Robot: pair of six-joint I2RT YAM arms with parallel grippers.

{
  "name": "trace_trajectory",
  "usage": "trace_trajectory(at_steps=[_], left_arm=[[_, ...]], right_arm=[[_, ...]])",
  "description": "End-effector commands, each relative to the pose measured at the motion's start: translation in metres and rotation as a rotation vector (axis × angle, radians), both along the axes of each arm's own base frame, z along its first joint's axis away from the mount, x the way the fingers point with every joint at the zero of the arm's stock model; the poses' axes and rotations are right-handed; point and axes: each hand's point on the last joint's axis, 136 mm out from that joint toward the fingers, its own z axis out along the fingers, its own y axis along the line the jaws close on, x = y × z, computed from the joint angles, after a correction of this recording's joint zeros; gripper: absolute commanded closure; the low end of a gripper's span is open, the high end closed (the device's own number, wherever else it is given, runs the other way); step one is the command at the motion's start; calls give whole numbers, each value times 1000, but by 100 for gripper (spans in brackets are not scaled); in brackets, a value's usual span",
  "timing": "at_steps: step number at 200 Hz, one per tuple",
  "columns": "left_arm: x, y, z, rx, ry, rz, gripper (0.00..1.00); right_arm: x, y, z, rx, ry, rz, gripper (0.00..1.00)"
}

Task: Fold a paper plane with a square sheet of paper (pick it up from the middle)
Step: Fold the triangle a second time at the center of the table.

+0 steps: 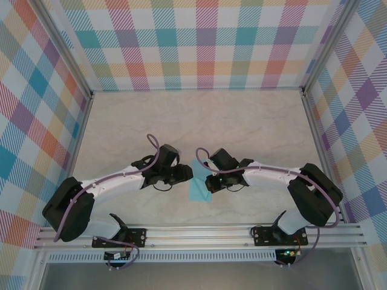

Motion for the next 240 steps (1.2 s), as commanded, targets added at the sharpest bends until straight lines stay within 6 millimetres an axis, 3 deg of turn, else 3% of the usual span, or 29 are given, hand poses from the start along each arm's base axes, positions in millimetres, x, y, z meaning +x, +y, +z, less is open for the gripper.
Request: trace_trajectory(at_steps=[1, 148, 240], left_arm=[[-5, -8, -5, -6, 1, -47, 59], [-9, -18, -14, 21, 5, -57, 63], [-7, -20, -15, -10, 9, -21, 66]], right_arm=[[9, 3, 4, -20, -37, 36, 94], [25, 9, -5, -74, -111, 125, 94], [26, -2, -12, -121, -104, 88, 94]])
